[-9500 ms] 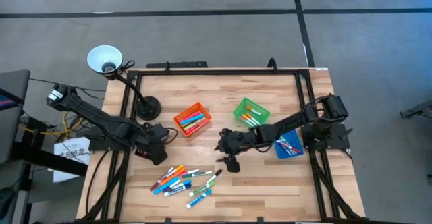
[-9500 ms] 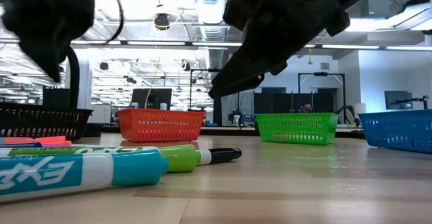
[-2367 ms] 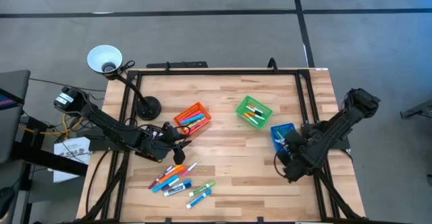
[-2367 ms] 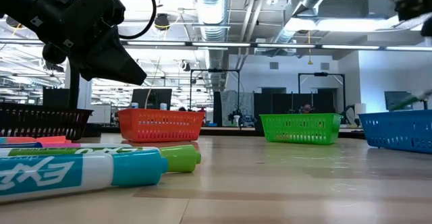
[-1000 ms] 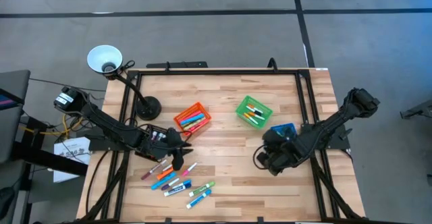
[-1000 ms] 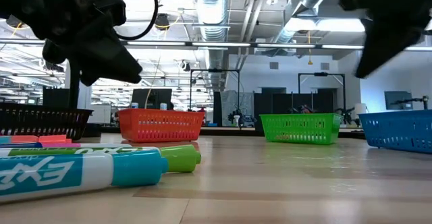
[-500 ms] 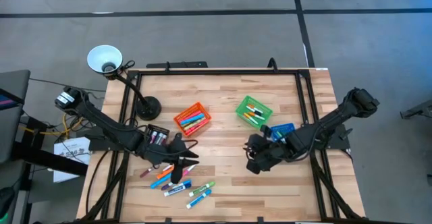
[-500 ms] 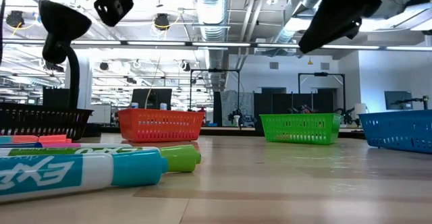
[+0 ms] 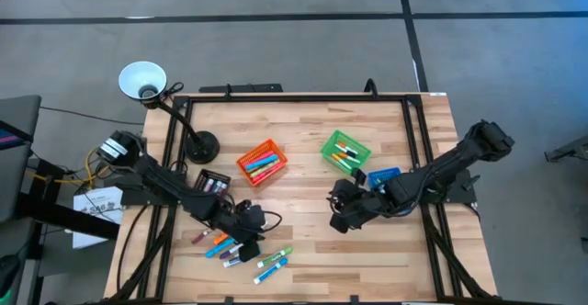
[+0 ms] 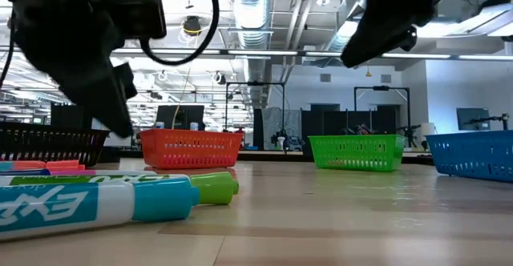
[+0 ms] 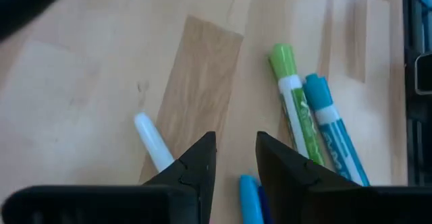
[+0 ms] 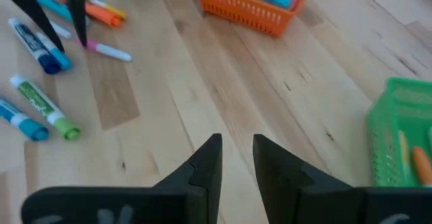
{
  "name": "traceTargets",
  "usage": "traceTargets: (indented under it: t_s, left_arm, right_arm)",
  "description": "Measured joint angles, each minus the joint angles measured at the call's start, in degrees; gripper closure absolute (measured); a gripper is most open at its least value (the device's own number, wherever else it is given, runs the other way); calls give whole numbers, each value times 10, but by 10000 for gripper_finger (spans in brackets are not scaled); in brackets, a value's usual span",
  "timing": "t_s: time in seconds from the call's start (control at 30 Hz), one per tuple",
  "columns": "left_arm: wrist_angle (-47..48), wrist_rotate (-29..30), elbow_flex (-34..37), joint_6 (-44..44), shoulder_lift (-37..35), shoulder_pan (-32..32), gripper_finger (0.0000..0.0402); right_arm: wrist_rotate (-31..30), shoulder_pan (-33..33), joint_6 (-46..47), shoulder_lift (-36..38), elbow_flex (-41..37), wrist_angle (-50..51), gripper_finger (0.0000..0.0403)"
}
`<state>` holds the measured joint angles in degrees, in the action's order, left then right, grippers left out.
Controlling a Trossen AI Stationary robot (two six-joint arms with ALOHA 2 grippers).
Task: Pick & Place Markers
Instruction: Put the pink pen into the green bin
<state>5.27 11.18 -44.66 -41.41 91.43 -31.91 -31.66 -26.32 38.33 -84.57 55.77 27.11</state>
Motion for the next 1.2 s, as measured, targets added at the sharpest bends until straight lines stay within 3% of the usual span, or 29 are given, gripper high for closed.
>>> traceTargets:
  t_s: [0.33,0.5,0.83,0.93,1.2]
  left_arm:
    - [73,12,1,-36,-11,-2,300]
    - [66,10,5,-48,13,-11,300]
    - [59,27,3,-60,55,-19,300]
    - [59,36,3,-57,55,-19,302]
    - [59,58,4,-37,54,-19,366]
  right_arm:
    - [33,24,-66,-75,0,-45,328]
    - [79,36,-112,-110,0,-73,328]
    - [100,75,-129,-162,0,-204,327]
    - [139,78,-170,-183,0,-222,321]
    - [155,71,-226,-218,0,-318,263]
